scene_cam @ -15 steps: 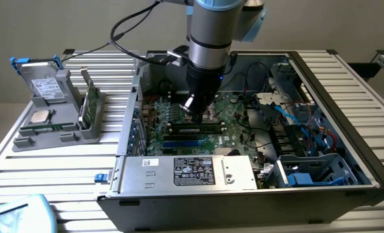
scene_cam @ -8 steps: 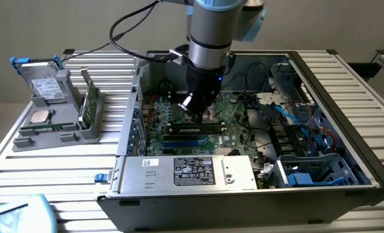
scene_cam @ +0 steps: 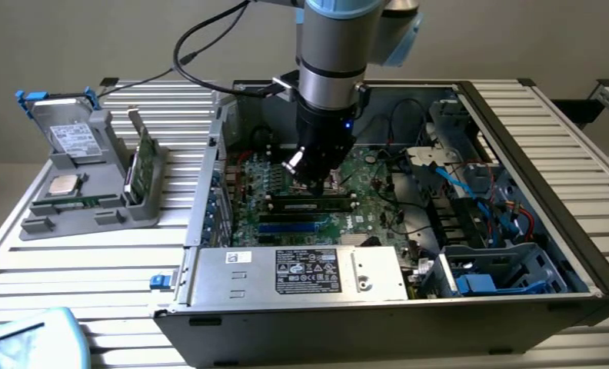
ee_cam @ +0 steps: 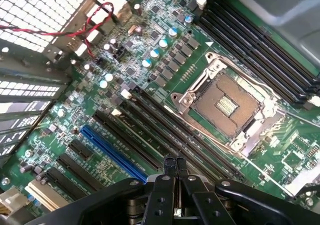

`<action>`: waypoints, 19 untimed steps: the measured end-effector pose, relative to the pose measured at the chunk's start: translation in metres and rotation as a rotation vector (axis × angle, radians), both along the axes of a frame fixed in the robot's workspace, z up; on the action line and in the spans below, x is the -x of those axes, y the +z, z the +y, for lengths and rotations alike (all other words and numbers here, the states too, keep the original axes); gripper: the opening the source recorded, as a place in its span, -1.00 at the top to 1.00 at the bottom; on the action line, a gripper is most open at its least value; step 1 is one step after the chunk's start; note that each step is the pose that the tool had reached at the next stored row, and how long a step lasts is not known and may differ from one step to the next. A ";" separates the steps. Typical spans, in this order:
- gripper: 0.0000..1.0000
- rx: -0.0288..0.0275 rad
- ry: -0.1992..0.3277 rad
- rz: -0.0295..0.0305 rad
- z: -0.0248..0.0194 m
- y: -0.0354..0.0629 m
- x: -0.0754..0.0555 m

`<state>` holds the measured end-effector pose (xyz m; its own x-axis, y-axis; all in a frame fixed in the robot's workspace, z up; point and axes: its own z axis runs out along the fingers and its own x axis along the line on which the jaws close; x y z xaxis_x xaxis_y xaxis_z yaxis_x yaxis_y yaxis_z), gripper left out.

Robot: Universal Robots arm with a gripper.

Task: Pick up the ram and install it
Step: 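Press down the ram until it locks into place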

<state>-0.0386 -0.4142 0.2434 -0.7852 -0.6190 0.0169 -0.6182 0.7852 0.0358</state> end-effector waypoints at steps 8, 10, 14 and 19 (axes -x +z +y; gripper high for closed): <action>0.79 0.0022 -0.096 -0.0201 0.0000 -0.0001 0.000; 0.79 0.0030 -0.123 -0.0204 0.0000 -0.0001 0.000; 0.79 0.0037 -0.175 -0.0205 0.0000 -0.0001 0.000; 0.79 0.0043 -0.242 -0.0206 0.0000 -0.0001 0.000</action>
